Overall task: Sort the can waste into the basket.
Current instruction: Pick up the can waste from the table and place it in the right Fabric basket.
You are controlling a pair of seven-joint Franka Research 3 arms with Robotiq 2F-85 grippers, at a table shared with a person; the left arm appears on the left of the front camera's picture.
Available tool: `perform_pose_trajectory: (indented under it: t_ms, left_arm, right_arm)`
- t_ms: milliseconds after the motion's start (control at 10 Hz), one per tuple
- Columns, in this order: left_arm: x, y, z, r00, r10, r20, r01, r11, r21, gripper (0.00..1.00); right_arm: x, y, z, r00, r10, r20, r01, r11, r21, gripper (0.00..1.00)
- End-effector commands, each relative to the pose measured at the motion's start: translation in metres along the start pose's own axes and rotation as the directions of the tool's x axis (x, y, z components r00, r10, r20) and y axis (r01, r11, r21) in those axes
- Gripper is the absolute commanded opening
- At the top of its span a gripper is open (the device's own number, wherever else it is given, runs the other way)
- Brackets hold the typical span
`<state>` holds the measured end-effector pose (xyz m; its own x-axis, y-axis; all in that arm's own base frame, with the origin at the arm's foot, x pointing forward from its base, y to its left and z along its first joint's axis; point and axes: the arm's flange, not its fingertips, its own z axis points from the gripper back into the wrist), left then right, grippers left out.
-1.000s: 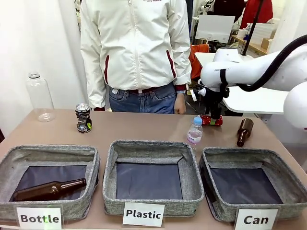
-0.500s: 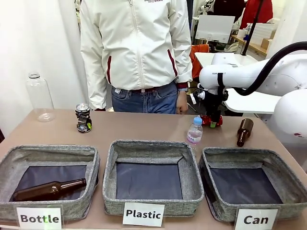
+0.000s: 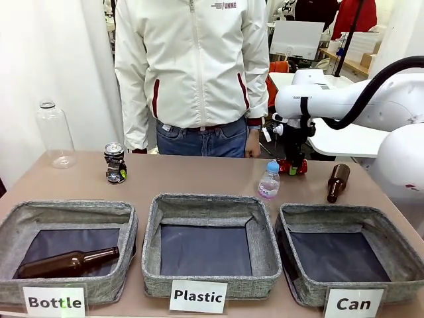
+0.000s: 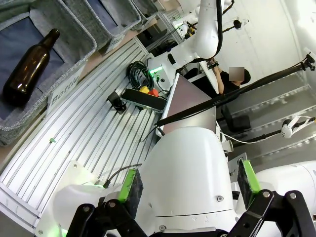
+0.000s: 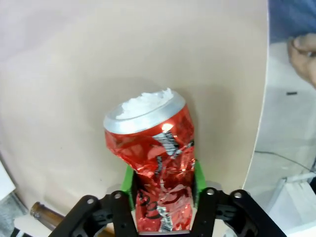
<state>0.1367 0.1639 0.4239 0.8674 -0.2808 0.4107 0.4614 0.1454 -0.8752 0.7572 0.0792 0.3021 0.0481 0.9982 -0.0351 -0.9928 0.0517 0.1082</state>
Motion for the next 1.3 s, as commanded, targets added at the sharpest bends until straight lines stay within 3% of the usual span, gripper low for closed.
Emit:
perform_pose_trajectory:
  t_ms: [0,300,400,600,800,1000,1200]
  left_arm:
    - [-0.005,0.000,0.000,1.000,-0.013,-0.005,0.013,1.000,0.000,1.00]
    - [-0.005,0.000,0.000,1.000,-0.013,-0.005,0.013,1.000,0.000,1.00]
    - [-0.005,0.000,0.000,1.000,-0.013,-0.005,0.013,1.000,0.000,1.00]
    - [-0.005,0.000,0.000,1.000,-0.013,-0.005,0.013,1.000,0.000,1.00]
    - [-0.005,0.000,0.000,1.000,-0.013,-0.005,0.013,1.000,0.000,1.00]
    - [-0.005,0.000,0.000,1.000,-0.013,-0.005,0.013,1.000,0.000,1.00]
    - [-0.005,0.000,0.000,1.000,-0.013,-0.005,0.013,1.000,0.000,1.00]
  right_arm:
    - [0.004,-0.010,0.002,0.999,0.044,-0.019,-0.043,0.998,0.039,0.00]
    - [-0.002,0.000,0.014,0.998,0.058,0.018,-0.058,0.998,0.039,0.00]
    - [-0.013,0.021,0.030,0.995,0.086,0.051,-0.087,0.996,0.036,0.00]
    - [-0.046,0.098,0.080,0.996,0.055,0.072,-0.059,0.997,0.043,0.00]
    - [-0.073,0.208,0.111,0.992,0.118,-0.038,-0.119,0.993,-0.021,0.00]
    - [-0.093,0.305,0.115,0.989,0.121,-0.084,-0.130,0.986,-0.108,0.00]
    - [-0.112,0.384,0.107,0.997,0.063,-0.040,-0.070,0.977,-0.199,0.00]
